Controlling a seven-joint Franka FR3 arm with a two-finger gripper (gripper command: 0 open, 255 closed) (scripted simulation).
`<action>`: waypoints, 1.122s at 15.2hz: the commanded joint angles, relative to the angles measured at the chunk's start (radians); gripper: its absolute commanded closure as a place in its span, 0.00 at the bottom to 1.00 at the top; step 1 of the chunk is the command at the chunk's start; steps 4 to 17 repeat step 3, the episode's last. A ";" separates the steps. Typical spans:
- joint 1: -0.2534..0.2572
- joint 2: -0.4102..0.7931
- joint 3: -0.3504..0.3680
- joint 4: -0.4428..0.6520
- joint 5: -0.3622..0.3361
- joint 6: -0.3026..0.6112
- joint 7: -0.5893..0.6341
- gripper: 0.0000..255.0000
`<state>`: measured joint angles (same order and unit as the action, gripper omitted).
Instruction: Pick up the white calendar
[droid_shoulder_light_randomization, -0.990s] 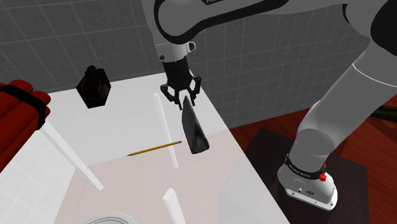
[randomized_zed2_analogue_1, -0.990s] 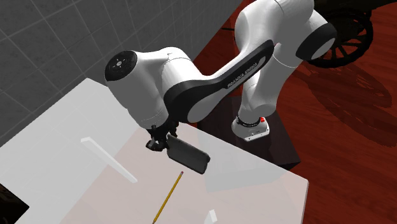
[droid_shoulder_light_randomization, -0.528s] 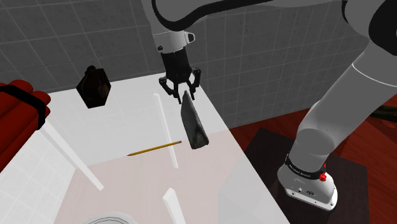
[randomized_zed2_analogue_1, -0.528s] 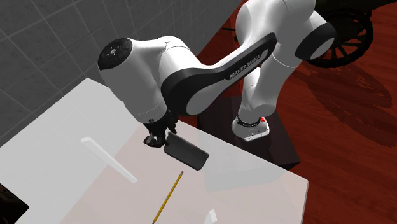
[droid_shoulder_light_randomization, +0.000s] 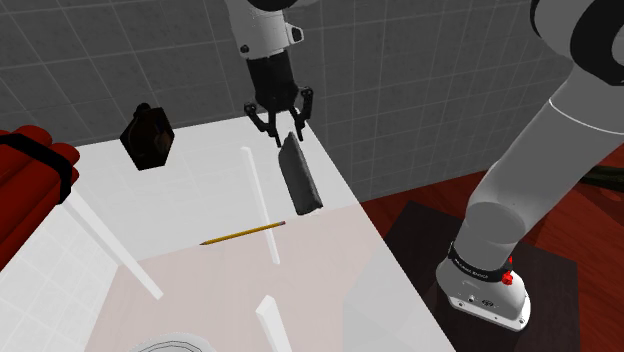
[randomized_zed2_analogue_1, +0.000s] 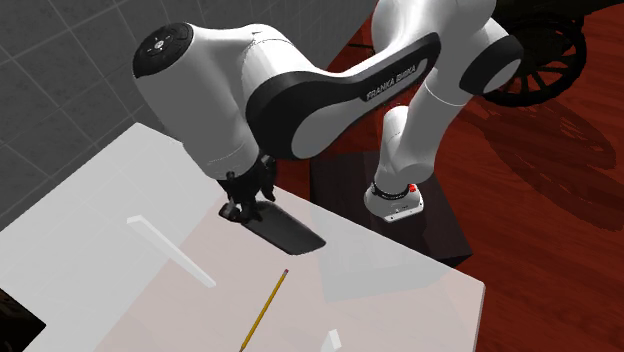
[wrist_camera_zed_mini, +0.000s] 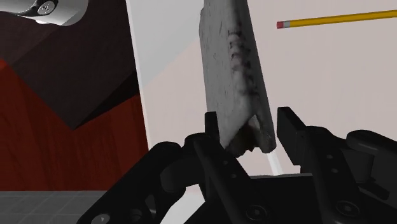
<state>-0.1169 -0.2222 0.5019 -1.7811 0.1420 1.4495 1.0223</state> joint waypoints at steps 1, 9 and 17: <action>-0.002 0.006 -0.001 0.034 -0.003 -0.028 0.002 1.00; -0.002 0.007 -0.001 0.037 -0.003 -0.030 0.002 1.00; -0.002 0.007 -0.001 0.037 -0.003 -0.030 0.002 1.00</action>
